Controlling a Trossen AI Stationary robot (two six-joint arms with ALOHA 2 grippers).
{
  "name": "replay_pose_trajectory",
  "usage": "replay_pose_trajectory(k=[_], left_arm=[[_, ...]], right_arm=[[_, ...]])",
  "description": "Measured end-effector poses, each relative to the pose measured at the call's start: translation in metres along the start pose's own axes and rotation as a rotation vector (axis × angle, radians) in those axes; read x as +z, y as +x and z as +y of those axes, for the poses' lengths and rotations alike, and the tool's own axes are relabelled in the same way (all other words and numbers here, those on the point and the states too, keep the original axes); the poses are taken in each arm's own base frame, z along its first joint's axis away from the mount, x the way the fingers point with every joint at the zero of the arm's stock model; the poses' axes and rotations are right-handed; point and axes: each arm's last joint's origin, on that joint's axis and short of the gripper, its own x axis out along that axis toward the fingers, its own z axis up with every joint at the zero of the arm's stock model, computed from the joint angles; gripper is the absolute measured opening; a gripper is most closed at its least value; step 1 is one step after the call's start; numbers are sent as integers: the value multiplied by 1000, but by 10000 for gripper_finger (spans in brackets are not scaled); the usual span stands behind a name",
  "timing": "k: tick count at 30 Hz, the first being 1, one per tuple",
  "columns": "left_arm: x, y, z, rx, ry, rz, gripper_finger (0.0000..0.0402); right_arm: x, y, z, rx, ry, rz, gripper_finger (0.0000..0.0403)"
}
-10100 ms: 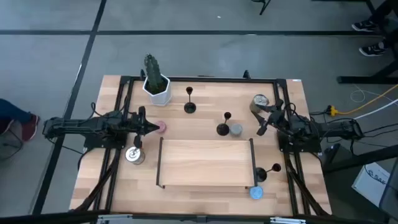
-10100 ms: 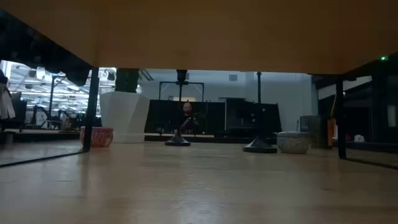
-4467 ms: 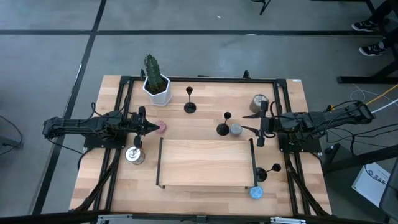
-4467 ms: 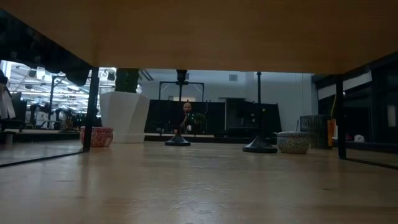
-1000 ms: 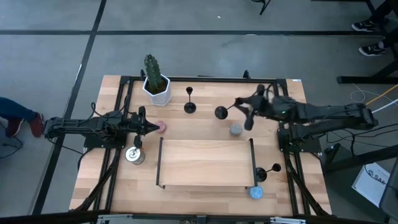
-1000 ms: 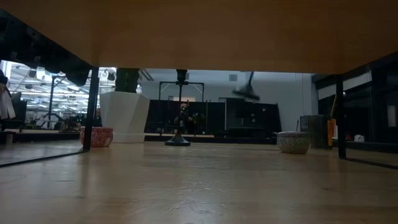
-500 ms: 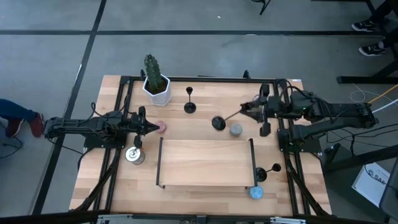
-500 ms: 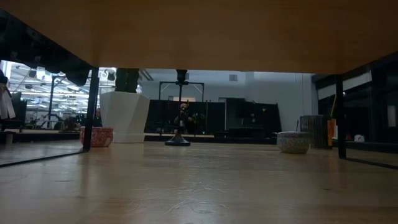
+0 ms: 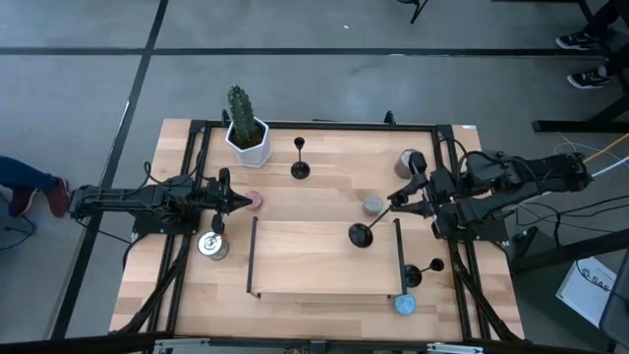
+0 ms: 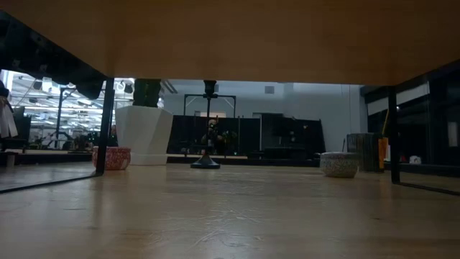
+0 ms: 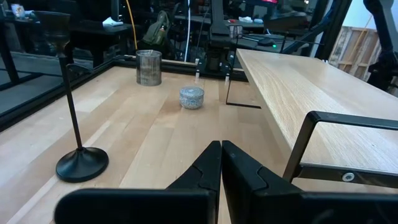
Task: Pick & Place candle stick holders
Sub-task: Put the middle black candle holder on the shelf
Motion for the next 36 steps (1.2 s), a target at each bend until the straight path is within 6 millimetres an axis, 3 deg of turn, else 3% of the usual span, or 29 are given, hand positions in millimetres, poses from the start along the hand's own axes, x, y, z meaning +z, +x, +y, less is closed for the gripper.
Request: replay_pose_trajectory(k=[7, 15, 36], left_arm=[[0, 0, 0, 1, 0, 2, 6], [0, 0, 0, 0, 0, 0, 6], [0, 0, 0, 0, 0, 0, 6]], right_arm=[[-11, 0, 4, -36, 4, 162, 101], [-17, -2, 4, -29, 2, 231, 101], [-20, -12, 4, -12, -52, 266, 109]])
